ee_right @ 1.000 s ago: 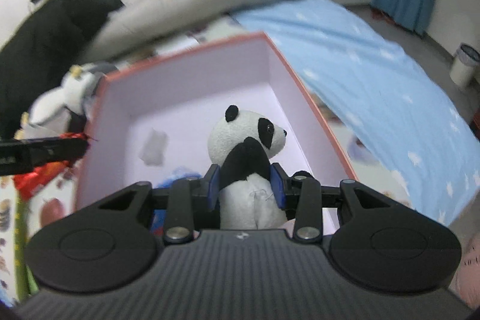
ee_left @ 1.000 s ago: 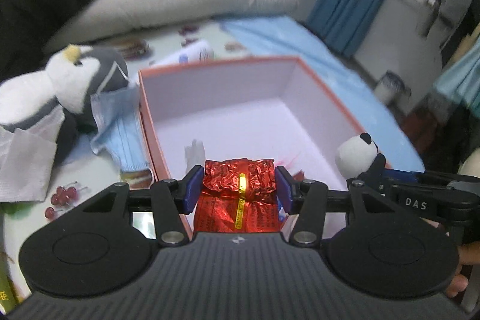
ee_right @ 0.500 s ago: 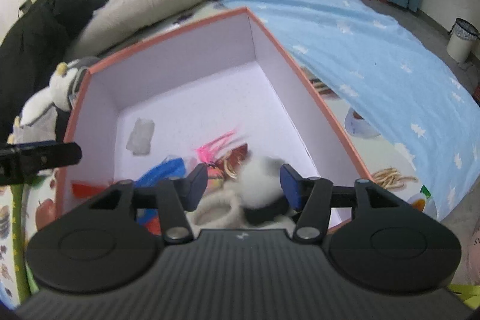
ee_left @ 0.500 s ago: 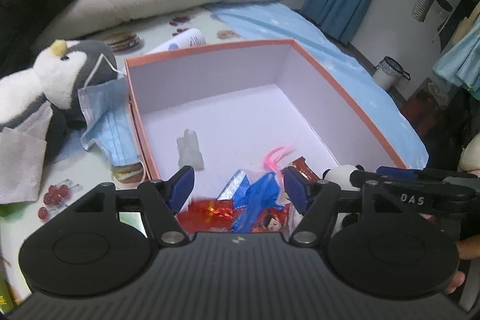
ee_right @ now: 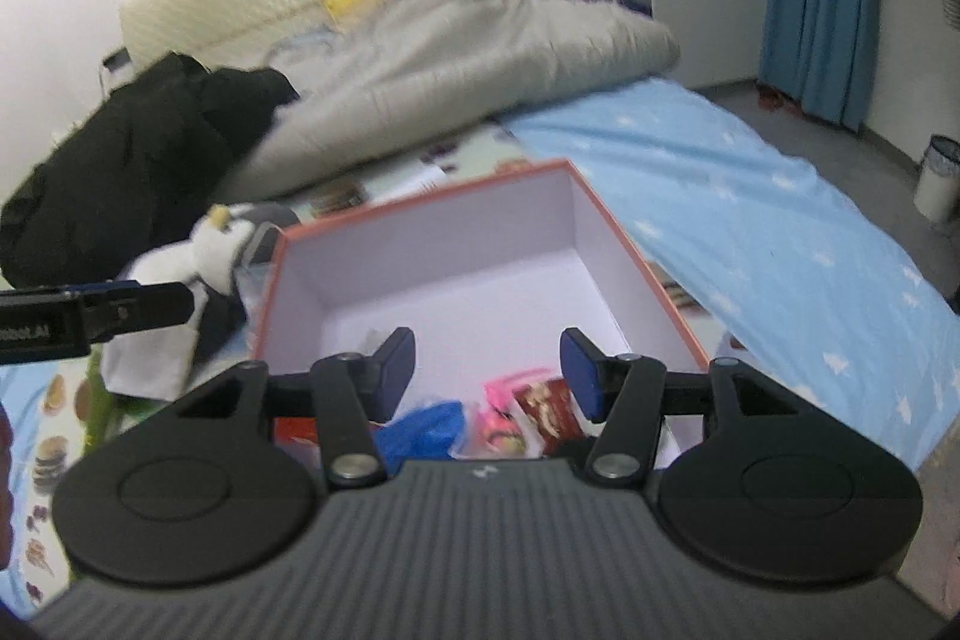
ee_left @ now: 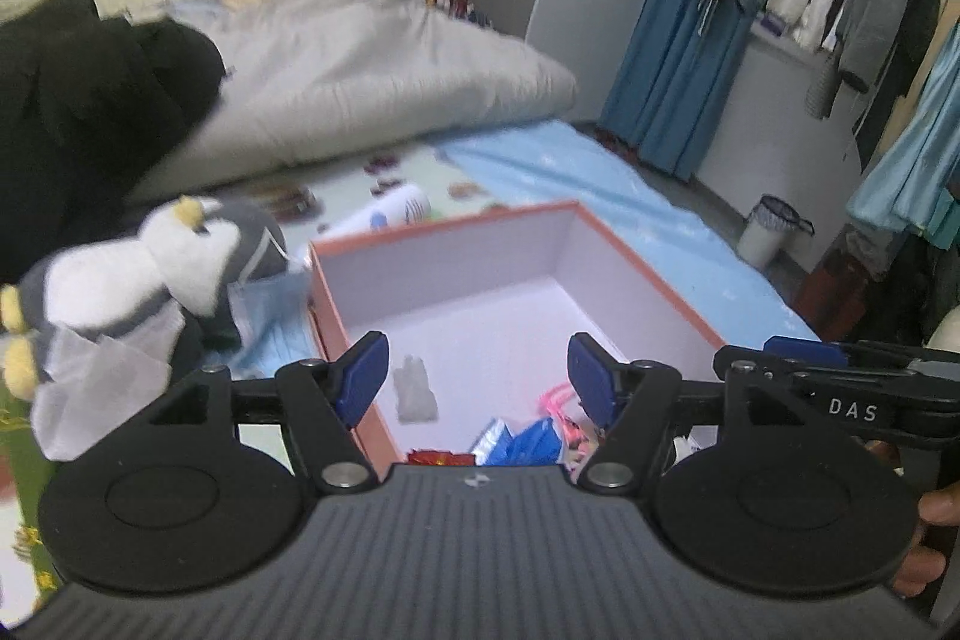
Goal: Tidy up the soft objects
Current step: 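Open left gripper to drop the packet while right gripper releases the panda into the box, then withdraw both grippers from the box back toward the bed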
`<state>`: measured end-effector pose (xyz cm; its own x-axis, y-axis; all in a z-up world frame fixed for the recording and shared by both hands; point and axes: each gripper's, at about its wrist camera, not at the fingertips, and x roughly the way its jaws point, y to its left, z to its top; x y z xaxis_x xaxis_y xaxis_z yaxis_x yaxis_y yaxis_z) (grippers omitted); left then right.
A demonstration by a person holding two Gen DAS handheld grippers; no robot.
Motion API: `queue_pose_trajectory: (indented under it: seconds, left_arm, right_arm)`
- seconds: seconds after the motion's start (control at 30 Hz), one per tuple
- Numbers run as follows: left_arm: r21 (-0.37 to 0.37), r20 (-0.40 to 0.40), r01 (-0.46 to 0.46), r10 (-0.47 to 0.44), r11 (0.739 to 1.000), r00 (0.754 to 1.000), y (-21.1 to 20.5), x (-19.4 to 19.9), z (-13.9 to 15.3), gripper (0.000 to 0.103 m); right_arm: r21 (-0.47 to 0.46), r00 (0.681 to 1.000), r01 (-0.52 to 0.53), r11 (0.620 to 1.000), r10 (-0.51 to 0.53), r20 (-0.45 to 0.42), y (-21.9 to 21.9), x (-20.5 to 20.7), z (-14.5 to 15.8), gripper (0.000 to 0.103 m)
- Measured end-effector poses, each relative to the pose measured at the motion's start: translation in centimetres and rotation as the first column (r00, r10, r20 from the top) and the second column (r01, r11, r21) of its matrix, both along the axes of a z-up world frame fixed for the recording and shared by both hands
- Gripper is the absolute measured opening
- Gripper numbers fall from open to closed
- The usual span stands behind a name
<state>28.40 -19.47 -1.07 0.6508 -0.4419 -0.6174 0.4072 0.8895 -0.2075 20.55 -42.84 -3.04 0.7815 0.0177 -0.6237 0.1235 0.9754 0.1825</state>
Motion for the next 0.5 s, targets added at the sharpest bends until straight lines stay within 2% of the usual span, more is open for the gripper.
queue_pose_trajectory:
  seconds: [0.17,0.27,0.5]
  left_arm:
    - [-0.008,0.042,-0.034,0.035,0.999,0.999,2.3,-1.7,0.8,0.071]
    - [-0.029,0.041,-0.060,0.061,0.998,0.997,3.9,-2.6,0.8,0.071]
    - [-0.024,0.081,-0.100,0.102,0.995,0.992,6.6,-5.3,1.1,0.071]
  right_arm:
    - [-0.013,0.998,-0.026,1.000,0.027,0.051,1.6,-1.3,1.1,0.056]
    - [-0.022,0.997,-0.039,0.999,0.040,0.065,2.6,-2.0,1.3,0.056]
    - [-0.028,0.991,-0.075,0.997,0.077,0.110,5.0,-3.4,2.0,0.056]
